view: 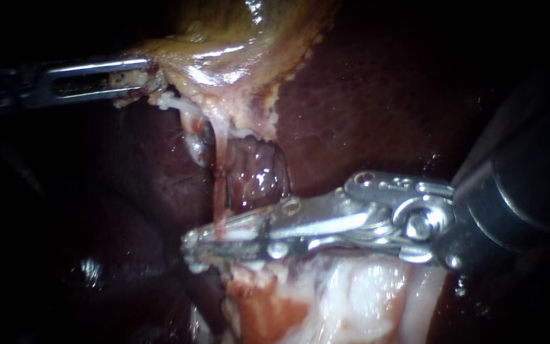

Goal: Going back second clip right tube

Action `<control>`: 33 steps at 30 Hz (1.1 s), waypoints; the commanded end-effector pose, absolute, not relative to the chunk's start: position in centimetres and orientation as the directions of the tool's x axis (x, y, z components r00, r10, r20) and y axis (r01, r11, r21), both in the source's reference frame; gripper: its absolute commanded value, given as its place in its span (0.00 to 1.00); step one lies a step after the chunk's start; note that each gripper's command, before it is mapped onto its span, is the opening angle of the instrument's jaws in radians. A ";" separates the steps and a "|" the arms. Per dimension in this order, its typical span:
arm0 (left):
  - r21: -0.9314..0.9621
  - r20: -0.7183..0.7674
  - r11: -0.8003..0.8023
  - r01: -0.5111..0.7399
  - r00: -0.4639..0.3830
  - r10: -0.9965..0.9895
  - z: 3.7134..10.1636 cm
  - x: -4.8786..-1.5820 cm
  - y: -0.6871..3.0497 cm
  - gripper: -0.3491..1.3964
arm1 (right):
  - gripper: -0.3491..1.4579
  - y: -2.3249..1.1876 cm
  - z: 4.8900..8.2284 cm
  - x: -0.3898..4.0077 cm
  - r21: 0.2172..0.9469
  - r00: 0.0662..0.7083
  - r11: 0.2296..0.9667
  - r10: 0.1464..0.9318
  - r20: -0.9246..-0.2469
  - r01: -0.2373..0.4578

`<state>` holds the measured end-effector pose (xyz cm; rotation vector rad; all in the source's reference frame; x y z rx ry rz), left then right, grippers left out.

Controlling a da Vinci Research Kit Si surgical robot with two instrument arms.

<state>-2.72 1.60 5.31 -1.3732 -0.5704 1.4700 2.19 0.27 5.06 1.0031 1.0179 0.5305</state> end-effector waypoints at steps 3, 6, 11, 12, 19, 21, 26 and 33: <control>-0.857 -0.455 -0.386 -0.342 0.149 0.878 5.30 -2.72 1.60 0.00 | 0.13 0.26 5.07 2.20 0.880 0.447 0.469 0.772 -0.451 0.078; -0.857 -0.455 -0.386 -0.342 0.149 0.878 5.30 -2.72 1.60 0.00 | 0.36 0.26 5.11 2.25 0.879 0.425 0.471 0.782 -0.455 0.074; -0.857 -0.455 -0.386 -0.342 0.149 0.878 5.30 -2.72 1.60 0.00 | 0.46 0.29 5.28 2.33 0.842 0.374 0.540 0.781 -0.500 -0.003; -0.857 -0.455 -0.386 -0.342 0.149 0.878 5.30 -2.72 1.59 0.00 | 0.46 0.29 5.32 2.33 0.832 0.373 0.555 0.772 -0.514 -0.004; -0.857 -0.455 -0.385 -0.343 0.149 0.878 5.29 -2.73 1.59 0.00 | 0.47 0.34 5.52 2.23 0.717 0.396 0.697 0.660 -0.638 -0.006; -0.857 -0.455 -0.385 -0.343 0.149 0.878 5.28 -2.73 1.58 0.00 | 0.47 0.35 5.52 2.19 0.686 0.390 0.727 0.633 -0.668 -0.006; -0.857 -0.455 -0.385 -0.343 0.149 0.878 5.27 -2.73 1.57 0.00 | 0.47 0.35 5.50 2.04 0.643 0.382 0.766 0.599 -0.704 -0.017; -0.857 -0.455 -0.385 -0.343 0.149 0.878 5.26 -2.72 1.57 0.00 | 0.47 0.36 5.50 1.75 0.595 0.379 0.804 0.553 -0.742 -0.006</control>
